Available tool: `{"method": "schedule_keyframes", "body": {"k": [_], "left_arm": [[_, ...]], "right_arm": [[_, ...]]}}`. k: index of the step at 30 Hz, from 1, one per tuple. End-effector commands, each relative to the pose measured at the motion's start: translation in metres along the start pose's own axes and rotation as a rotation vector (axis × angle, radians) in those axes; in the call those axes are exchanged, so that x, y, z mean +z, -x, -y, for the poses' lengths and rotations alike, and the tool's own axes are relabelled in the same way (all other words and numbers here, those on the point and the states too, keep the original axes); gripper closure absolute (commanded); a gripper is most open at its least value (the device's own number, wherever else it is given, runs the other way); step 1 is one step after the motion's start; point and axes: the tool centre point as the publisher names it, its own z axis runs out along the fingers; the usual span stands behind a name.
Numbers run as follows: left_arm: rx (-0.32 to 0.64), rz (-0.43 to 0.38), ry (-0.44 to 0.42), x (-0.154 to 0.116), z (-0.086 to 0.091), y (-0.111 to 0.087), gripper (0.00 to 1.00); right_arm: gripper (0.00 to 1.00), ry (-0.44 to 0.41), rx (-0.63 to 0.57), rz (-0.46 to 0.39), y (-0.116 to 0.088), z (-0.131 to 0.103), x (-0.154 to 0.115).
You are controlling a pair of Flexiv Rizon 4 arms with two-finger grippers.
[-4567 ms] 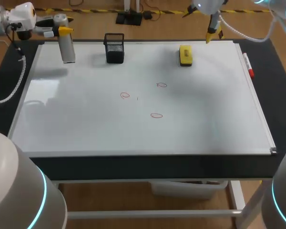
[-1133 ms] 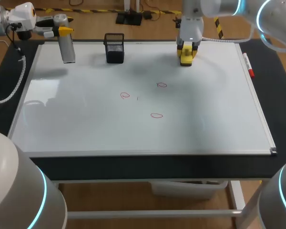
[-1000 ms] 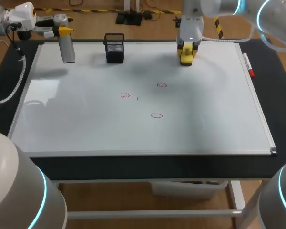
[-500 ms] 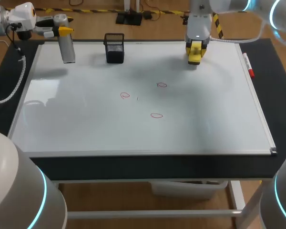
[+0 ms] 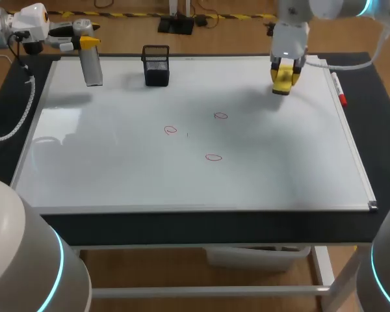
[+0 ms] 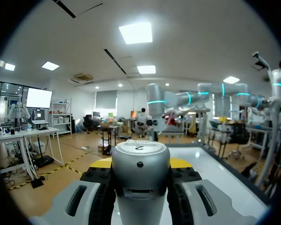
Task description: Pick up the inspection probe, press it on each red-marked spot on the whiteboard one by one, put down the probe, pick up the eraser, and wipe off all the red marks.
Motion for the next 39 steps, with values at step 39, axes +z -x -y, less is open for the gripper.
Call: {"method": "schedule_keyframes", "body": {"k": [39], "left_arm": [[0.003, 0.005, 0.003, 0.001, 0.002, -0.002, 1.0]], "right_arm": [[1.0, -0.103, 0.148, 0.076, -0.074, -0.043, 0.013]]}}
